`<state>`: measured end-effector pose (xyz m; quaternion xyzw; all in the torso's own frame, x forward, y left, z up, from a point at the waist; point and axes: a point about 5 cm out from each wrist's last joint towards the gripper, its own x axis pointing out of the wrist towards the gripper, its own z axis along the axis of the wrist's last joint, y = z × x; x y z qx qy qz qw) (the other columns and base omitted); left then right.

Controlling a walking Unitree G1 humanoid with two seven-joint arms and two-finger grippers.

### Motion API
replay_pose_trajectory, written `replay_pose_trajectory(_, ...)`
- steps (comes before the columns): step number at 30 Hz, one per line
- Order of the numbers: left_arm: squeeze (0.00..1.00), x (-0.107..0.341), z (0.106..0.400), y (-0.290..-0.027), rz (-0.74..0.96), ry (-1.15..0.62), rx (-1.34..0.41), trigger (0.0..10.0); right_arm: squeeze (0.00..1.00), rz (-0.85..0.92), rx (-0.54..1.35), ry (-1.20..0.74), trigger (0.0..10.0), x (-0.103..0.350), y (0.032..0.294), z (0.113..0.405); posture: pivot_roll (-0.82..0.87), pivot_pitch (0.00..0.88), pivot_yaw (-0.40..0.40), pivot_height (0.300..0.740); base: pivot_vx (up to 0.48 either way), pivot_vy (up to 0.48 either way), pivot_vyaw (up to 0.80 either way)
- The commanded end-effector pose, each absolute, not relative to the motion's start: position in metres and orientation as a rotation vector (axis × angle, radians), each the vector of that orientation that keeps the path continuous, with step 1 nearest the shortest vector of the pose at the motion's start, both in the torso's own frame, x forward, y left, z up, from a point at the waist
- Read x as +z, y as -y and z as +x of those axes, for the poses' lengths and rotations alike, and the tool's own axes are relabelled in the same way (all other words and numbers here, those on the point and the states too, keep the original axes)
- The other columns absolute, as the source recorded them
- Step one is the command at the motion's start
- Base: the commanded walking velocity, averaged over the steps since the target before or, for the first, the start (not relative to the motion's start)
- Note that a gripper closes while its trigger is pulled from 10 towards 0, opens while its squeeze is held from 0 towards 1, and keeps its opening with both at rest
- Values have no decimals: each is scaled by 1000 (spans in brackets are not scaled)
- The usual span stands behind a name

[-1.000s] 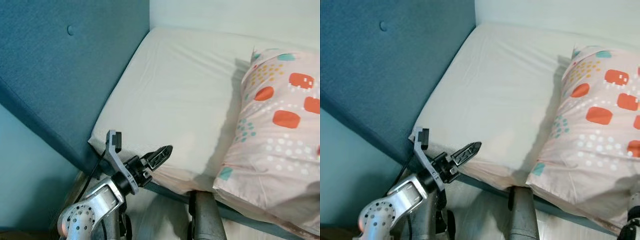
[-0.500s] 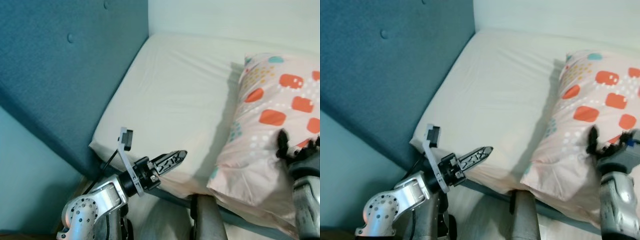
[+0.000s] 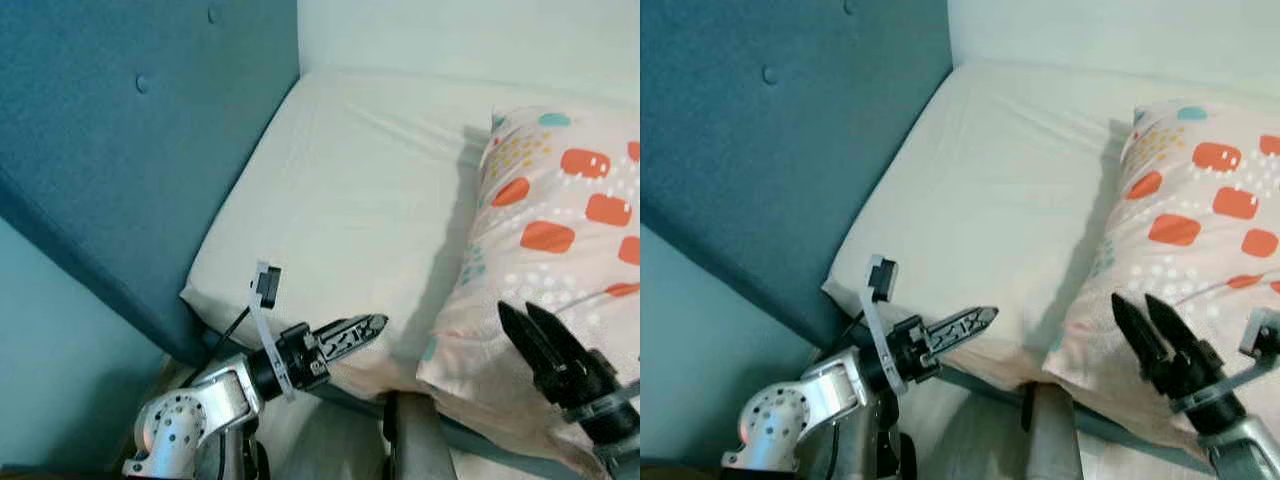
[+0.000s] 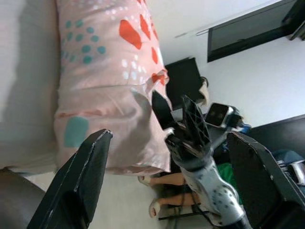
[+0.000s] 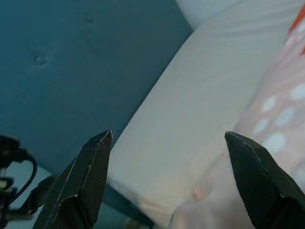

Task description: Clean up the room

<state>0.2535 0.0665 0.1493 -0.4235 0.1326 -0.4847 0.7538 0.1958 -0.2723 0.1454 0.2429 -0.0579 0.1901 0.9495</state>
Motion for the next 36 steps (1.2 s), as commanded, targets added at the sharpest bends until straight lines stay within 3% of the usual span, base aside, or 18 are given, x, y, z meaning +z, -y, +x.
replay_pose_trajectory(1,0,136,254,-69,-902,-332,-1024,10000,0,505,389,56,10000,138,268,191,-58,249,26,596,0,0,0)
replay_pose_trajectory(3,0,129,265,-73,-910,-327,-935,10000,0,537,441,-38,10000,124,248,186,-69,237,24,596,0,0,0)
replay_pose_trajectory(6,0,127,269,-75,-918,-324,-906,10000,0,555,469,-64,10000,119,239,184,-71,235,24,596,0,0,0)
replay_pose_trajectory(10,0,128,282,-75,-922,-292,-869,10000,0,648,620,-173,10000,99,191,182,-81,213,18,596,0,0,-780)
replay_pose_trajectory(16,0,130,286,-71,-907,-270,-872,10000,0,656,670,-224,10000,88,163,188,-80,199,14,596,0,0,-781)
replay_pose_trajectory(26,0,125,300,-75,-827,-228,-776,10000,0,550,576,-276,10000,71,155,212,-72,179,11,596,0,0,-781)
replay_pose_trajectory(36,0,96,310,-91,-658,-228,-582,10000,0,527,405,-361,10000,36,170,235,-61,116,-1,616,0,0,0)
